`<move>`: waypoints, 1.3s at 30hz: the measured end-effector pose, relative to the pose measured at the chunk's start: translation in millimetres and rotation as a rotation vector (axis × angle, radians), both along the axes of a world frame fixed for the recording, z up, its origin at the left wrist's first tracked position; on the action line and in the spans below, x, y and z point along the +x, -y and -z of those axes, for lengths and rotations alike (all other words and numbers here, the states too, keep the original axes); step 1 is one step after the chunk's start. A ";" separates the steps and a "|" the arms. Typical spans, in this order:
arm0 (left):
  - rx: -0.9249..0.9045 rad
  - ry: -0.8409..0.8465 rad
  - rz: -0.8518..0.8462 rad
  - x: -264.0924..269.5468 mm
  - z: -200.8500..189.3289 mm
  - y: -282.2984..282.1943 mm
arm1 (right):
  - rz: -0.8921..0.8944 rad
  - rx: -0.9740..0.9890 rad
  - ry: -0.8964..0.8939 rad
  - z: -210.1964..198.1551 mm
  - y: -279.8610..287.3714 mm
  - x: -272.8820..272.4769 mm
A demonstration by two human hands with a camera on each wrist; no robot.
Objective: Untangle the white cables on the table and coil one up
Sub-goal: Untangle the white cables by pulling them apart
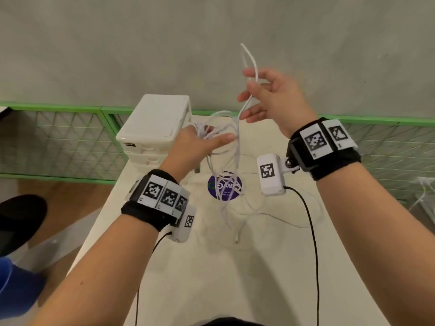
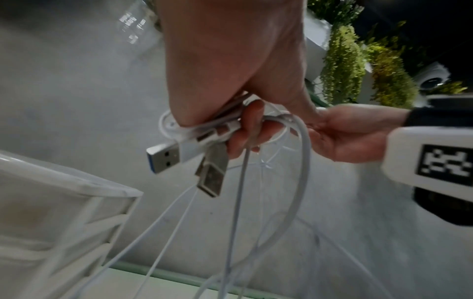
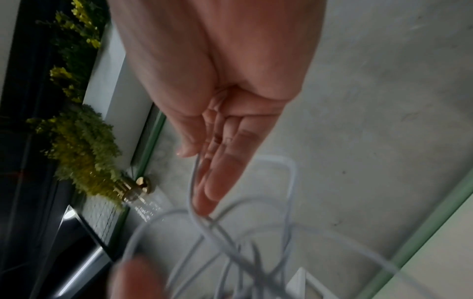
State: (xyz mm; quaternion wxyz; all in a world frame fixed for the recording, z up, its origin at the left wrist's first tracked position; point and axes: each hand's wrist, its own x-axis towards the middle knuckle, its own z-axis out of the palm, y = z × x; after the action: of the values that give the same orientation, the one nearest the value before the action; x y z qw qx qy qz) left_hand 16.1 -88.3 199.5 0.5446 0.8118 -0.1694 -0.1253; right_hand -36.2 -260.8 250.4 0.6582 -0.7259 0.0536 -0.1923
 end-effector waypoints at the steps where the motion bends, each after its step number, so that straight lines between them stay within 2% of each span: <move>1: 0.004 -0.007 0.006 -1.9 0.4 5.5 | -0.018 -0.005 -0.002 0.1 -4.7 1.5; 5: 0.028 0.009 0.039 -7.2 10.4 19.6 | -0.017 0.024 0.051 -7.3 -10.0 -1.6; 11: 0.141 -0.028 0.123 -14.0 33.9 23.8 | 0.110 0.053 0.210 -29.8 5.8 -8.2; 17: 0.486 0.142 0.000 20.7 67.1 -10.1 | 0.294 0.033 0.365 -39.8 57.7 -19.7; 21: 0.625 0.133 -0.146 44.4 84.4 -55.5 | 0.578 -0.060 0.358 -27.4 100.9 -35.0; 23: 0.632 0.100 -0.214 47.1 87.1 -67.1 | 0.686 -0.164 0.284 -7.3 114.5 -36.2; 25: 0.569 0.065 -0.236 45.0 86.0 -68.3 | 0.688 -0.304 0.111 23.7 119.3 -32.6; 28: 0.344 -0.031 -0.283 39.2 72.3 -58.9 | 0.531 -0.516 -0.181 73.2 112.4 -29.0; 31: 0.148 -0.048 -0.319 36.4 50.6 -46.4 | 0.482 -0.727 -0.624 106.3 98.5 -30.6; 32: 0.098 -0.039 -0.321 36.7 43.2 -42.4 | 0.490 -0.807 -0.704 113.8 91.7 -32.9; 33: 0.055 -0.031 -0.323 36.8 35.3 -38.7 | 0.504 -0.868 -0.683 121.1 84.2 -34.8; 35: -0.025 -0.029 -0.319 37.7 24.0 -32.2 | 0.488 -0.908 -0.452 132.4 67.2 -38.4; 37: -0.108 -0.026 -0.319 39.5 14.5 -25.6 | 0.307 -0.793 -0.327 140.2 46.8 -41.2; 39: -0.187 -0.041 -0.332 42.0 5.9 -20.3 | 0.052 -0.651 -0.411 152.7 24.8 -45.5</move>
State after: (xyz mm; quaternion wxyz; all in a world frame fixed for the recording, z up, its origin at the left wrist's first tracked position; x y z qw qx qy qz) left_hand 58.1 -68.0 193.6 0.6344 0.7716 -0.0329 -0.0337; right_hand -81.6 -285.6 97.7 0.3636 -0.9188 0.1388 -0.0665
